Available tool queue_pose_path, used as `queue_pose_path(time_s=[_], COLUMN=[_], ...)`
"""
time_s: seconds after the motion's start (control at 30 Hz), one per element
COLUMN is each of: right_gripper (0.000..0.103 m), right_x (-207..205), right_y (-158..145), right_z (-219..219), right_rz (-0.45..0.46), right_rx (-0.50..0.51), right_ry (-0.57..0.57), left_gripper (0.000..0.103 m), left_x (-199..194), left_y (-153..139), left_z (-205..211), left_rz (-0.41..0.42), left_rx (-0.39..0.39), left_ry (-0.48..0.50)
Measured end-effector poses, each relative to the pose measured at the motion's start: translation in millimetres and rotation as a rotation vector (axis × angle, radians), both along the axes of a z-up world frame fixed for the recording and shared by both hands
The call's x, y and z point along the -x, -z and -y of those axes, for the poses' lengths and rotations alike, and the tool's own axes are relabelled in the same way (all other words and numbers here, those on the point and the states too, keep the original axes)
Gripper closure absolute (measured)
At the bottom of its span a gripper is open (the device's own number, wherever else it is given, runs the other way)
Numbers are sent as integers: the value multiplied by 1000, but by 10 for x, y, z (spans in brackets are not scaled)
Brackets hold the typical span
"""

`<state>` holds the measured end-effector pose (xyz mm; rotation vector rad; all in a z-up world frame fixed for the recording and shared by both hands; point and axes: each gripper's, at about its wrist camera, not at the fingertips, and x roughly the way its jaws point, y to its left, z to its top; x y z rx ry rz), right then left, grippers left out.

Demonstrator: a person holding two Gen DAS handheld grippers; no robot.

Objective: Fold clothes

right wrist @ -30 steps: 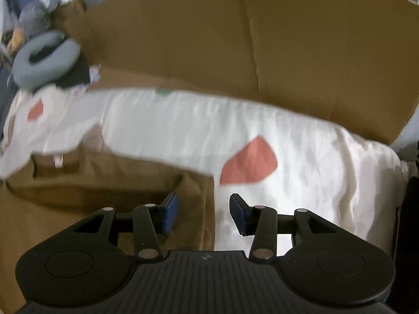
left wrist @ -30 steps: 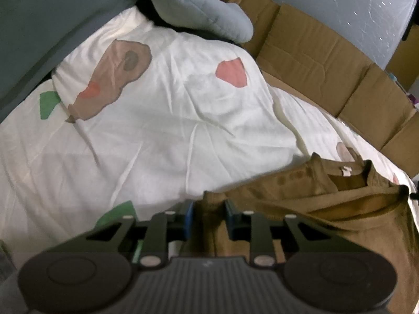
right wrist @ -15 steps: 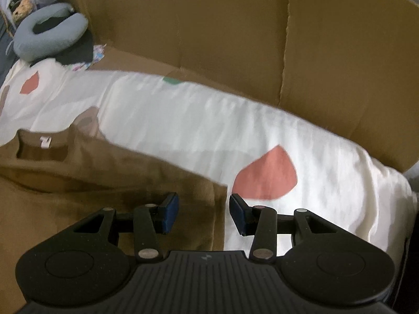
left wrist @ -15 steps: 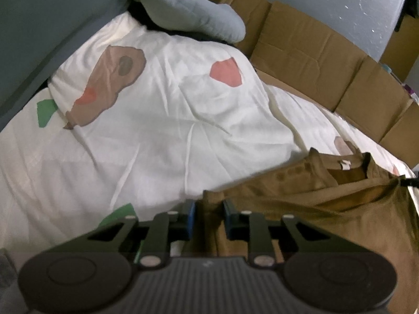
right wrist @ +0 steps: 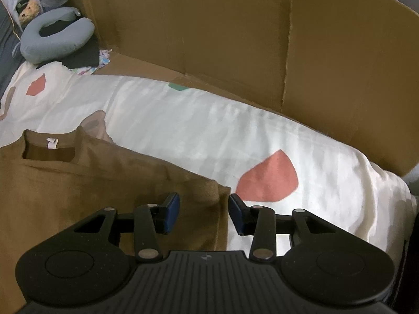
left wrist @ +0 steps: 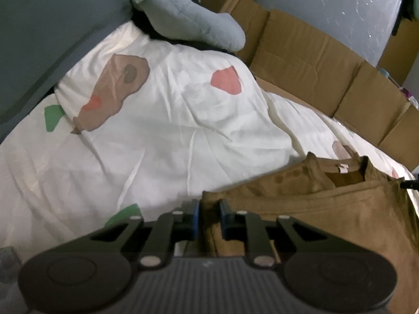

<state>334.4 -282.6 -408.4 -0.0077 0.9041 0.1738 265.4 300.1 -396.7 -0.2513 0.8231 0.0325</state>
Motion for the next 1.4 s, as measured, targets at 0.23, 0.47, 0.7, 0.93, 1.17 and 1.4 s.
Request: queue_pose_path(time_s=[0.23, 0.47, 0.7, 0.93, 1.17, 1.4], right_gripper=[99, 99, 100, 100, 100, 100], right_x=[-16, 66, 45, -79, -237, -354], right_y=[-41, -246, -411, -443, -385, -294], right_z=[-57, -60, -58, -55, -94, -122], right_rz=[26, 74, 118, 132, 129, 106], right_rx=[48, 51, 49, 59, 71, 80], right_ry=[-5, 28, 40, 61, 71, 72], left_gripper=[94, 95, 96, 96, 96, 96], left_x=[64, 167, 165, -16, -212, -347], left_y=[-101, -233, -380, -442, -411, -286], left_z=[43, 89, 45, 19, -17, -54], left_rz=[32, 76, 109, 115, 103, 58], left_rx=[-31, -59, -54, -67, -72, -76], left_ry=[11, -7, -13, 2, 9, 10])
